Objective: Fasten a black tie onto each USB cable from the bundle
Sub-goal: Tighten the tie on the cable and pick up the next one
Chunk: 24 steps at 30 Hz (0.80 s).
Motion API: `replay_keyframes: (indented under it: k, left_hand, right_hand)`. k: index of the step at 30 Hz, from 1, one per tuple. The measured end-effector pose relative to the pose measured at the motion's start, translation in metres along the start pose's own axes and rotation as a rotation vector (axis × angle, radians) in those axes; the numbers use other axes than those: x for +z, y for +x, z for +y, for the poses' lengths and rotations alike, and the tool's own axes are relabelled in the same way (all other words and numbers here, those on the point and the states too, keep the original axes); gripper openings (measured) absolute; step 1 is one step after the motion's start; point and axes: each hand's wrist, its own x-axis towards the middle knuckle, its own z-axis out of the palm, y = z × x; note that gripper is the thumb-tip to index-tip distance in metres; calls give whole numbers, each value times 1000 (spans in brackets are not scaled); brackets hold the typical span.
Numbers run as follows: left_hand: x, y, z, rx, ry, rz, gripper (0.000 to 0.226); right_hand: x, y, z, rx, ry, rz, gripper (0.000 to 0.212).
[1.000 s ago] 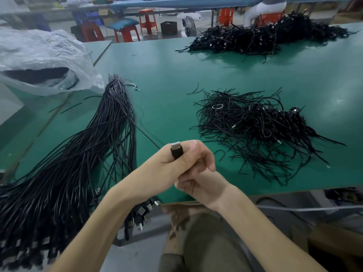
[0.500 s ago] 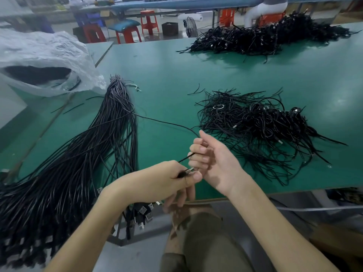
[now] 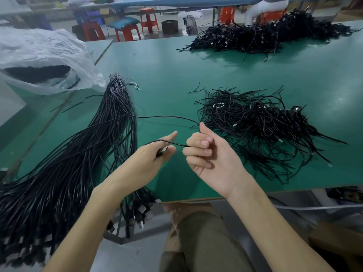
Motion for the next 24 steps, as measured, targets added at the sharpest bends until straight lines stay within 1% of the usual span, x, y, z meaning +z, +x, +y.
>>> replay_keyframes:
  k: [2, 5, 6, 8, 10, 12, 13, 15, 16, 20, 22, 24]
  left_hand:
    - [1, 3, 1, 6, -130, -52, 45]
    - [5, 1, 0, 71, -240, -97, 33]
    - [7, 0, -1, 69, -265, -95, 33]
    - [11, -2, -3, 45, -323, -86, 41]
    - [13, -1, -5, 12, -401, -72, 42]
    - [15, -1, -3, -15, -564, -45, 44]
    - [16, 1, -4, -18, -665, -47, 50]
    - [17, 3, -3, -12, -879, -33, 68]
    - [17, 4, -1, -8, -950, -4, 72]
    - [14, 8, 3, -11, -1140, 115, 72]
    - [12, 7, 3, -52, -1153, 158, 70]
    - [10, 6, 4, -52, -1167, 209, 66]
  right_hand:
    - [1, -1, 7, 8, 70, -14, 49]
    - [5, 0, 16, 12, 196, -51, 45]
    - [8, 0, 17, 8, 233, -57, 43]
    - [12, 0, 19, -8, 271, -58, 43]
    - [15, 0, 25, -5, 282, -67, 43]
    - [17, 1, 34, 0, 288, -81, 41]
    - [18, 2, 38, -3, 286, -84, 41]
    - [18, 3, 45, -18, 261, -78, 41]
    - [18, 4, 46, -26, 244, -71, 41]
    - [14, 7, 51, -44, 204, -40, 43]
    - [12, 7, 52, -61, 182, -32, 43]
    - [9, 7, 51, -74, 169, -33, 44]
